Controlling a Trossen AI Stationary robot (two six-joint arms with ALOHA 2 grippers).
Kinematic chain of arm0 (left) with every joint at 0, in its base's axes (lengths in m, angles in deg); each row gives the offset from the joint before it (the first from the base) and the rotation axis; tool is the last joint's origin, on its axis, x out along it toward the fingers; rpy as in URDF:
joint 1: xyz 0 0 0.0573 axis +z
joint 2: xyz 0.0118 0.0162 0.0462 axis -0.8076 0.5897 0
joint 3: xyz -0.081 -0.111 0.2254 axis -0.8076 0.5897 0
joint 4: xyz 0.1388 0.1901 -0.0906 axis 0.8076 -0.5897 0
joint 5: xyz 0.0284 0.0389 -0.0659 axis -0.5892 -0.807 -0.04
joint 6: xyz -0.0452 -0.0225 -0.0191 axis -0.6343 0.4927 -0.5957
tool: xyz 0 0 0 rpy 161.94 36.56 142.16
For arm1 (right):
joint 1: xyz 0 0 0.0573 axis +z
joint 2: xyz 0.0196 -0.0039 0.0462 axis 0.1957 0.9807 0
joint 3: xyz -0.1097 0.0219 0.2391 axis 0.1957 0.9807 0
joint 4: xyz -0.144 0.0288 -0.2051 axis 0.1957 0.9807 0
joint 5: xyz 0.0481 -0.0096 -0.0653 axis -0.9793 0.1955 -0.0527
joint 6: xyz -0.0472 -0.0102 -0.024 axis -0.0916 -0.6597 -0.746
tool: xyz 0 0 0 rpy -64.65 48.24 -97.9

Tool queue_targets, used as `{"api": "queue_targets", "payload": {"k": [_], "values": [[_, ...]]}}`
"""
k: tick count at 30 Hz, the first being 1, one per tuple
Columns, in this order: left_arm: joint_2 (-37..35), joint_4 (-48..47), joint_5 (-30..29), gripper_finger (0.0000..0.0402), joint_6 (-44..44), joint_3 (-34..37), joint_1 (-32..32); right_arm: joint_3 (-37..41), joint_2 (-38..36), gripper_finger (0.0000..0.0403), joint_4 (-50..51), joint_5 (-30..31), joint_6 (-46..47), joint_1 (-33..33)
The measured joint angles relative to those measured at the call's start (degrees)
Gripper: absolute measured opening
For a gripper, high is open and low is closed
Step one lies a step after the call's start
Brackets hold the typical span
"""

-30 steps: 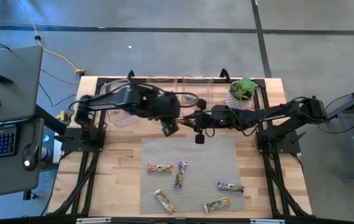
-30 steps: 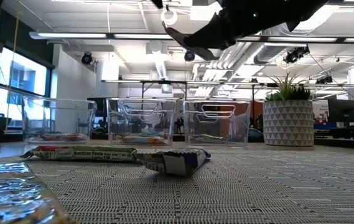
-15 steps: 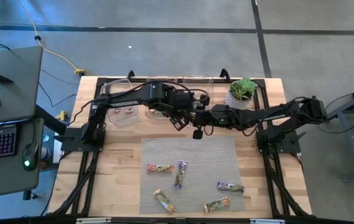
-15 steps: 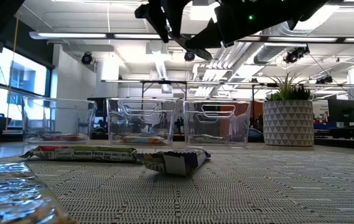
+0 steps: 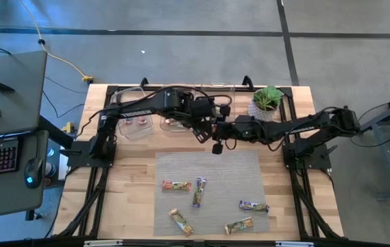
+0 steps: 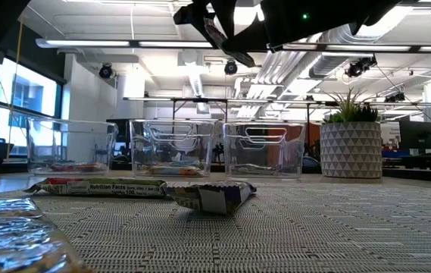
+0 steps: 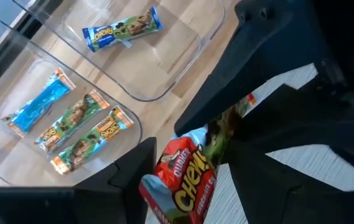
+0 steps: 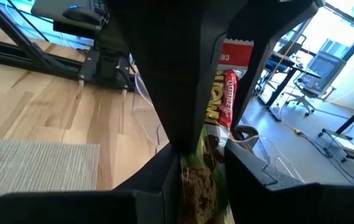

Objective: Pick and place Granola Bars by type
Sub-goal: Put the red granola bar into the left transparent bin

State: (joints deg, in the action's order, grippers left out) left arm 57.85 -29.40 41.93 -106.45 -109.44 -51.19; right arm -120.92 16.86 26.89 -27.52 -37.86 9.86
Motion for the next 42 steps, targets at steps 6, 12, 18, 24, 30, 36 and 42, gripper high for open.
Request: {"api": "queue_targets", "payload": {"k": [6, 12, 18, 24, 30, 36, 42], "values": [[0.0, 0.1, 0.7, 0.0158, -0.5, 0.0, 0.0, 0.0, 0.0, 0.0094, -0.2, 0.2, -1.7, 0.0], [0.0, 0.2, 1.3, 0.0065, -0.6, 0.0, 0.0, 0.0, 0.0, 0.0095, -0.1, 0.5, -2.2, 0.5], [0.0, -0.7, 1.8, 0.0033, -0.6, -0.1, -0.2, 0.0, 0.0, 0.0095, 0.0, 1.2, -6.9, 3.1], [0.0, -0.9, 1.3, 0.0048, -0.6, -0.1, -0.1, 0.0, 0.1, 0.0104, -0.1, 6.8, -11.4, 4.8], [0.2, -1.9, 1.7, 0.0043, -0.9, 0.0, -0.1, -0.2, -0.1, 0.0155, -2.4, 9.2, -13.2, 4.8], [0.2, -4.3, 1.2, 0.0041, -1.6, 0.0, -0.1, -0.2, -0.1, 0.0197, -3.0, 10.3, -13.1, 5.8], [-0.9, -7.7, -1.0, 0.0041, -0.8, 0.4, 0.0, -0.2, -0.6, 0.02, -1.2, 15.1, -13.1, 9.4]]}}
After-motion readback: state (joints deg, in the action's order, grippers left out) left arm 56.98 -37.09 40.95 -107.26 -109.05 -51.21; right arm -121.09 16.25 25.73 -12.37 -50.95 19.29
